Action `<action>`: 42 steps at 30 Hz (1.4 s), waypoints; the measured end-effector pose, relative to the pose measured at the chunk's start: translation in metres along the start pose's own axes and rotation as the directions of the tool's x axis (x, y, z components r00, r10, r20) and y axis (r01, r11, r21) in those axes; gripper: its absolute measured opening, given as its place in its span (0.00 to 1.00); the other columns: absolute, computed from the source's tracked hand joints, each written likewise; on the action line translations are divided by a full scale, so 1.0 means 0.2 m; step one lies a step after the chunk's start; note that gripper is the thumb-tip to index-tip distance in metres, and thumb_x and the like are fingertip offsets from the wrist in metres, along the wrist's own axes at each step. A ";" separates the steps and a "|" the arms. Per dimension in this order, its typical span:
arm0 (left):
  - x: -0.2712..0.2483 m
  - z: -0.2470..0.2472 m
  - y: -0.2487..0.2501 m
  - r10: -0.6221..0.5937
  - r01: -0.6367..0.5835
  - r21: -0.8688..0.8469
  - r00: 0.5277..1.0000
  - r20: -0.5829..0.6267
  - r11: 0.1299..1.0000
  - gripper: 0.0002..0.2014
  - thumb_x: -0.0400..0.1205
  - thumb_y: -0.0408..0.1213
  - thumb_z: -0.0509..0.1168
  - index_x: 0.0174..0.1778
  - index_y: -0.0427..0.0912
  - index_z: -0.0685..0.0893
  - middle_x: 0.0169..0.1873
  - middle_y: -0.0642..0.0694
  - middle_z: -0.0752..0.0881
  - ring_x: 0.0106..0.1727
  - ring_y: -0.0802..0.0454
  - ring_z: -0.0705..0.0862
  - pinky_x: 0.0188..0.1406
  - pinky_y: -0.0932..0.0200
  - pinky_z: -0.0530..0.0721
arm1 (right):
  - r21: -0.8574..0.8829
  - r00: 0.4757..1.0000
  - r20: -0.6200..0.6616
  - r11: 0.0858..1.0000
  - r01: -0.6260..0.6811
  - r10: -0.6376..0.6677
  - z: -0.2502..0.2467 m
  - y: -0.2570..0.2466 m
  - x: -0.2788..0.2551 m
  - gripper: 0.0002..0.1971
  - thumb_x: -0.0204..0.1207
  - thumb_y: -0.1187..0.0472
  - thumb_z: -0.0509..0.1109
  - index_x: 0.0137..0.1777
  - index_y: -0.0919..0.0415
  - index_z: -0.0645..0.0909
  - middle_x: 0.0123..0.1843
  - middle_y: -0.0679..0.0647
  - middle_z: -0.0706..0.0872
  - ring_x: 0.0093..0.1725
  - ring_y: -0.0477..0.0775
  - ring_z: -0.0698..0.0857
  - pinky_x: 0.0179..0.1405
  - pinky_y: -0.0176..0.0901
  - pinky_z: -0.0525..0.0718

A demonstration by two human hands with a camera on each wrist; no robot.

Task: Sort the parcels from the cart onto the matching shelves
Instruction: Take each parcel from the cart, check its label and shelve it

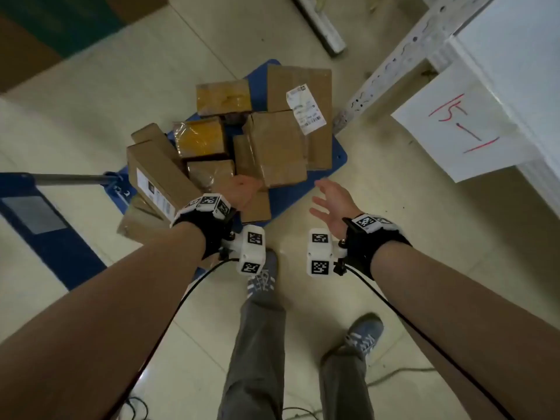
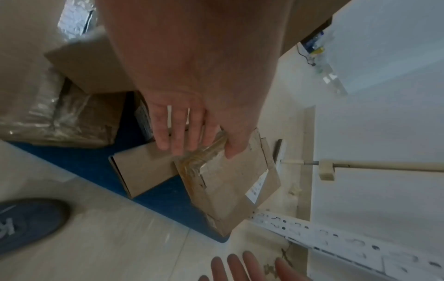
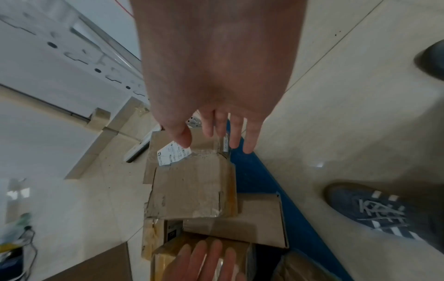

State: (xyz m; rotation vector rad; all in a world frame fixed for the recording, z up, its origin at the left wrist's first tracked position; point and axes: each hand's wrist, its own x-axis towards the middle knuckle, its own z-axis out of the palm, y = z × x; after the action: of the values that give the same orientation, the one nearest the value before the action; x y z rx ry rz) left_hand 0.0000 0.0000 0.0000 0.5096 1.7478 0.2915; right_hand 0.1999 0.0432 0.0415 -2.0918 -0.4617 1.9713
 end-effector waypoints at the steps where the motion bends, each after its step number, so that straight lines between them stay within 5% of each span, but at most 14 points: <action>1: 0.05 0.01 -0.02 -0.005 0.005 -0.014 1.000 0.005 1.000 0.04 0.75 0.52 0.67 0.39 0.58 0.80 0.56 0.41 0.86 0.64 0.37 0.85 0.67 0.37 0.82 | 0.000 1.000 0.002 1.000 0.006 -0.006 0.01 -0.01 0.03 0.10 0.87 0.56 0.65 0.67 0.53 0.76 0.64 0.51 0.75 0.66 0.54 0.77 0.69 0.53 0.81; 4: 0.18 0.02 -0.06 -0.056 0.055 -0.079 0.998 -0.012 0.995 0.25 0.64 0.60 0.69 0.53 0.51 0.87 0.64 0.40 0.86 0.67 0.38 0.84 0.69 0.38 0.81 | -0.046 1.000 0.023 0.999 -0.020 0.021 0.05 -0.05 0.12 0.08 0.88 0.55 0.63 0.64 0.51 0.74 0.62 0.49 0.73 0.66 0.53 0.74 0.72 0.54 0.78; 6: 0.17 0.04 -0.03 -0.062 0.061 -0.097 0.998 -0.008 0.993 0.30 0.68 0.58 0.69 0.63 0.45 0.85 0.67 0.39 0.84 0.70 0.38 0.82 0.72 0.38 0.78 | -0.070 0.998 0.048 0.997 -0.033 0.036 0.07 -0.07 0.17 0.13 0.87 0.53 0.64 0.69 0.51 0.75 0.65 0.48 0.73 0.65 0.52 0.74 0.68 0.51 0.78; 10: 0.12 0.07 0.03 -0.070 0.072 -0.193 0.997 0.018 0.979 0.07 0.85 0.46 0.63 0.51 0.48 0.80 0.63 0.44 0.79 0.66 0.43 0.78 0.74 0.46 0.73 | -0.095 0.995 0.097 0.995 -0.023 0.032 0.11 -0.07 0.23 0.23 0.89 0.50 0.62 0.83 0.49 0.68 0.73 0.46 0.70 0.75 0.53 0.70 0.71 0.52 0.74; 14: 0.12 0.09 0.03 -0.048 0.061 -0.243 0.997 0.059 0.968 0.10 0.89 0.44 0.58 0.62 0.45 0.75 0.62 0.45 0.75 0.63 0.47 0.74 0.72 0.44 0.73 | -0.114 0.993 0.101 0.993 -0.042 0.054 0.13 -0.05 0.28 0.24 0.89 0.48 0.61 0.83 0.47 0.66 0.84 0.46 0.65 0.82 0.54 0.67 0.72 0.54 0.73; 17: 0.13 0.09 0.00 -0.036 0.048 -0.239 0.998 0.053 0.970 0.05 0.87 0.47 0.60 0.50 0.51 0.78 0.61 0.44 0.81 0.63 0.46 0.80 0.71 0.45 0.76 | -0.156 0.994 0.088 0.987 -0.044 0.058 0.12 -0.05 0.29 0.20 0.90 0.52 0.59 0.80 0.48 0.73 0.81 0.47 0.71 0.78 0.53 0.72 0.75 0.54 0.75; 22: 0.06 0.09 0.03 0.027 -0.022 -0.220 0.999 0.020 0.975 0.10 0.84 0.42 0.65 0.37 0.48 0.83 0.35 0.49 0.82 0.42 0.51 0.80 0.50 0.55 0.77 | -0.200 0.997 0.070 0.979 -0.030 0.044 0.10 -0.02 0.25 0.16 0.87 0.51 0.64 0.72 0.53 0.79 0.68 0.51 0.81 0.70 0.55 0.79 0.73 0.53 0.78; 24: 0.02 0.09 0.04 0.047 -0.050 -0.245 0.999 -0.014 0.968 0.12 0.79 0.48 0.70 0.41 0.42 0.85 0.40 0.45 0.84 0.44 0.49 0.82 0.44 0.59 0.79 | -0.217 0.996 0.077 0.976 -0.017 0.034 0.10 -0.01 0.20 0.16 0.86 0.49 0.65 0.70 0.53 0.79 0.69 0.50 0.80 0.71 0.55 0.78 0.69 0.53 0.78; 27: -0.08 0.10 0.08 0.014 -0.033 -0.331 0.998 -0.060 0.943 0.21 0.74 0.53 0.75 0.51 0.44 0.77 0.55 0.39 0.85 0.51 0.45 0.85 0.49 0.50 0.86 | -0.170 0.996 0.088 0.985 -0.020 0.035 0.07 -0.01 0.13 0.20 0.82 0.45 0.68 0.70 0.49 0.73 0.71 0.53 0.79 0.71 0.60 0.78 0.62 0.56 0.77; 30: -0.18 0.15 0.11 -0.005 -0.025 -0.349 0.996 -0.086 0.937 0.16 0.80 0.48 0.72 0.51 0.46 0.74 0.49 0.43 0.83 0.41 0.49 0.82 0.35 0.56 0.80 | -0.088 0.992 0.120 0.996 -0.032 0.043 0.00 -0.04 0.03 0.18 0.82 0.45 0.69 0.66 0.49 0.70 0.70 0.57 0.80 0.69 0.63 0.82 0.53 0.53 0.82; 33: -0.25 0.19 0.13 -0.003 -0.023 -0.333 0.997 -0.078 0.943 0.23 0.78 0.54 0.72 0.62 0.46 0.74 0.54 0.48 0.83 0.47 0.51 0.83 0.42 0.56 0.82 | -0.091 0.992 0.118 0.995 -0.032 0.043 -0.10 -0.07 -0.05 0.18 0.82 0.43 0.67 0.66 0.47 0.70 0.69 0.56 0.80 0.66 0.65 0.83 0.58 0.59 0.81; 37: -0.38 0.31 0.20 0.033 -0.037 -0.305 0.999 -0.018 0.952 0.22 0.79 0.57 0.70 0.61 0.48 0.74 0.55 0.48 0.85 0.53 0.49 0.86 0.43 0.57 0.84 | -0.031 0.994 0.109 0.999 -0.025 0.029 -0.29 -0.06 -0.17 0.26 0.77 0.43 0.70 0.73 0.50 0.70 0.66 0.62 0.81 0.61 0.67 0.86 0.59 0.63 0.87; 42: -0.51 0.49 0.32 0.060 -0.021 -0.287 0.990 0.127 0.958 0.36 0.76 0.69 0.63 0.69 0.44 0.78 0.61 0.45 0.86 0.62 0.44 0.85 0.62 0.44 0.81 | 0.185 0.990 0.113 0.978 -0.101 0.081 -0.63 0.06 -0.32 0.10 0.77 0.47 0.67 0.53 0.51 0.77 0.59 0.60 0.81 0.63 0.68 0.83 0.62 0.62 0.85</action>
State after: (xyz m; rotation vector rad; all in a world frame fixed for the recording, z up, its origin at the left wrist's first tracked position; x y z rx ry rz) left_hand 0.1240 -0.0014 0.0936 0.3469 1.5333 0.5179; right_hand 0.3237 0.0146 0.1041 -1.9312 -0.1890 2.0935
